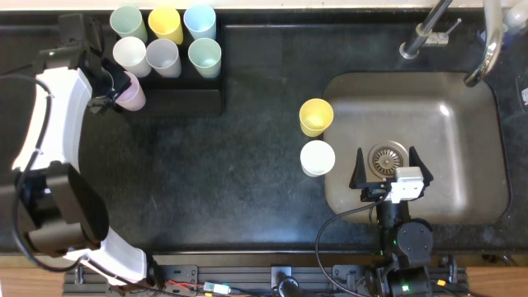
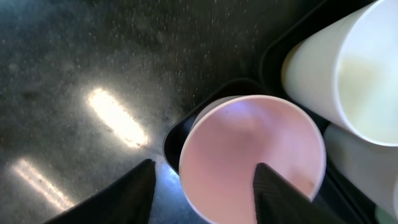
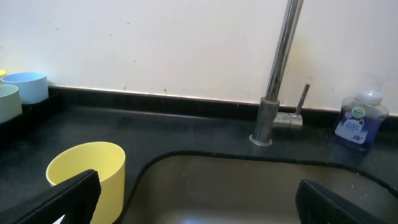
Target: Store Cups
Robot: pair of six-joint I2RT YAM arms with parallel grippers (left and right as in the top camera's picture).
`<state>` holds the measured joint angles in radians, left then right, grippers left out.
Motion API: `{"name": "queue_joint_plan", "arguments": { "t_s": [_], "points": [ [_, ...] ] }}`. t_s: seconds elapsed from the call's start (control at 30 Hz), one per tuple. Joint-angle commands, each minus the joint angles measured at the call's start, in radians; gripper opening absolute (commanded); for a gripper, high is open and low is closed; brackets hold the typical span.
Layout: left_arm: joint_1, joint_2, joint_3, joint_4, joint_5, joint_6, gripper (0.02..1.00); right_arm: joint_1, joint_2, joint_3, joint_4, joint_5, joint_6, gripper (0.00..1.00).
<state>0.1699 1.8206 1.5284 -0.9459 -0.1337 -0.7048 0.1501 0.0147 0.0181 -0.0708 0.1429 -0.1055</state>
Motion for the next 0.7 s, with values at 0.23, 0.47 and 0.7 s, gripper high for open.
{"name": "queue_joint_plan", "arguments": {
  "t_s": [0.23, 0.47, 0.7],
  "points": [
    [-0.087, -0.36, -0.003, 0.064, 0.033, 0.074, 0.634, -0.006, -0.011, -0.013, 0.008, 0.007, 0.0, 0.996],
    [-0.403, -0.311, 0.018, 0.146, 0.09, 0.099, 0.698, -0.007, -0.011, -0.013, 0.008, 0.008, 0.0, 0.996],
    [-0.72, -0.159, 0.079, 0.103, 0.099, 0.059, 0.75, -0.006, -0.011, -0.013, 0.008, 0.007, 0.0, 0.998]
  ]
}}
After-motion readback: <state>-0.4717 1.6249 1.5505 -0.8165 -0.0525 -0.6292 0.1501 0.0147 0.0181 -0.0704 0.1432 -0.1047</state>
